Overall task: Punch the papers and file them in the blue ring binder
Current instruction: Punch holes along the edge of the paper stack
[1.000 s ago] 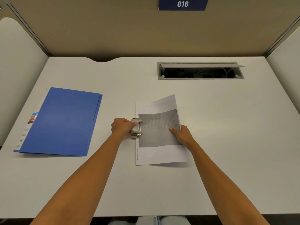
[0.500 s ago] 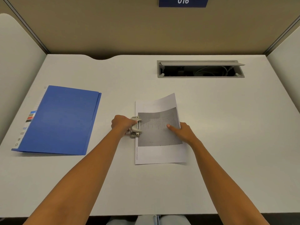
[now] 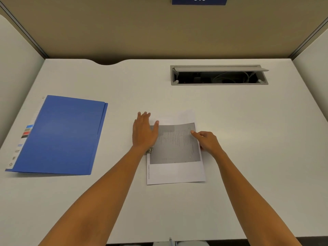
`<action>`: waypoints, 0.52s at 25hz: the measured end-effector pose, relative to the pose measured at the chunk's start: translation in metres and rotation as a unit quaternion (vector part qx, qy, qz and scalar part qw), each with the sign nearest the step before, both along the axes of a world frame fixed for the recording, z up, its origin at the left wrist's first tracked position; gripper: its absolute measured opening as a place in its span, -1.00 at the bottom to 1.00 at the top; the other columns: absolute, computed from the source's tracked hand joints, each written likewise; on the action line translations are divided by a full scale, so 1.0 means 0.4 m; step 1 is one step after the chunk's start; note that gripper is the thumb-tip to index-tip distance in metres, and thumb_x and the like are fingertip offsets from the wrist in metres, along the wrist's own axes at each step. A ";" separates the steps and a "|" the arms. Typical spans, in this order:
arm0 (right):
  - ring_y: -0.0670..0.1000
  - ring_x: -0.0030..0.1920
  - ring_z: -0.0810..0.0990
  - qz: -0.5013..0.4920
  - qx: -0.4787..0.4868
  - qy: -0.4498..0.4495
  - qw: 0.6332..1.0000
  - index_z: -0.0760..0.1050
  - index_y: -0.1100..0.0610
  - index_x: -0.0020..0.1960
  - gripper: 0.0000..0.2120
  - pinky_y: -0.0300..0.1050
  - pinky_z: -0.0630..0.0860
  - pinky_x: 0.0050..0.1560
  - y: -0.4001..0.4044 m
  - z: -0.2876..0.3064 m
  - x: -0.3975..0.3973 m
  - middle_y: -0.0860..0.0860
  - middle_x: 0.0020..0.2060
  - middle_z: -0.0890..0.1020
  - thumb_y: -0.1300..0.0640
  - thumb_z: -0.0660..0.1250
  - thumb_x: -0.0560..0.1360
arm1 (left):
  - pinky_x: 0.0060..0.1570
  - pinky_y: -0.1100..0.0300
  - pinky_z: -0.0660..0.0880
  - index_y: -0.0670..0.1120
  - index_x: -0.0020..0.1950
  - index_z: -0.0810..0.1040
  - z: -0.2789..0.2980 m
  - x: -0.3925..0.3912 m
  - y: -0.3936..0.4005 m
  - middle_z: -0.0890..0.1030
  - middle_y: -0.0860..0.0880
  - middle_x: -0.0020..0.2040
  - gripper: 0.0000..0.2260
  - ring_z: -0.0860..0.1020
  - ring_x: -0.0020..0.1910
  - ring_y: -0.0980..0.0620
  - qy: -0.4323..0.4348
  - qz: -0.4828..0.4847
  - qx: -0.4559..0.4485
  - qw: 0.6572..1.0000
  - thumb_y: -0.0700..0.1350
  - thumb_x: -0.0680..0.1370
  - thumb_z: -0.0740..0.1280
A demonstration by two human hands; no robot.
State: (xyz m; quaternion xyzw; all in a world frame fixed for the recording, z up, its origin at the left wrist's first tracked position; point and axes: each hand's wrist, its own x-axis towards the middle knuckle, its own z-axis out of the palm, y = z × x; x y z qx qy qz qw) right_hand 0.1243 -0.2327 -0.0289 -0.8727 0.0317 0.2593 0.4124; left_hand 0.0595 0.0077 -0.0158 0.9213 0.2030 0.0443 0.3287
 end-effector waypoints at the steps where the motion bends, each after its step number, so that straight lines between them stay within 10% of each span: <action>1: 0.04 -0.31 0.50 -0.002 -0.003 -0.001 1.000 0.38 0.14 -0.35 -0.55 -0.14 0.40 -0.27 0.000 -0.005 0.002 0.09 -0.32 0.56 -0.20 0.27 0.50 | 0.54 0.05 -0.11 -0.11 0.53 0.21 -0.013 0.008 -0.010 0.17 -0.05 0.56 -0.48 -0.02 0.57 -0.01 -0.001 -0.035 0.043 0.998 0.12 0.63 0.10; 5: 0.04 -0.30 0.51 -0.004 -0.006 -0.006 1.000 0.40 0.13 -0.35 -0.61 -0.14 0.41 -0.26 -0.005 -0.016 0.008 0.09 -0.30 0.59 -0.13 0.33 0.49 | 0.50 0.01 -0.29 -0.12 0.57 0.06 -0.060 0.018 -0.021 0.03 -0.10 0.59 -0.43 -0.11 0.57 -0.07 0.057 -0.070 0.209 0.974 0.14 0.64 0.00; 13: 0.03 -0.32 0.52 0.004 -0.010 -0.025 1.000 0.38 0.11 -0.38 -0.62 -0.15 0.41 -0.27 -0.010 -0.022 0.008 0.13 -0.29 0.62 -0.09 0.35 0.48 | 0.52 -0.04 -0.25 -0.14 0.58 0.00 -0.084 0.033 -0.014 0.04 -0.11 0.59 -0.43 -0.08 0.57 -0.08 0.046 -0.116 0.265 0.956 -0.14 0.57 0.07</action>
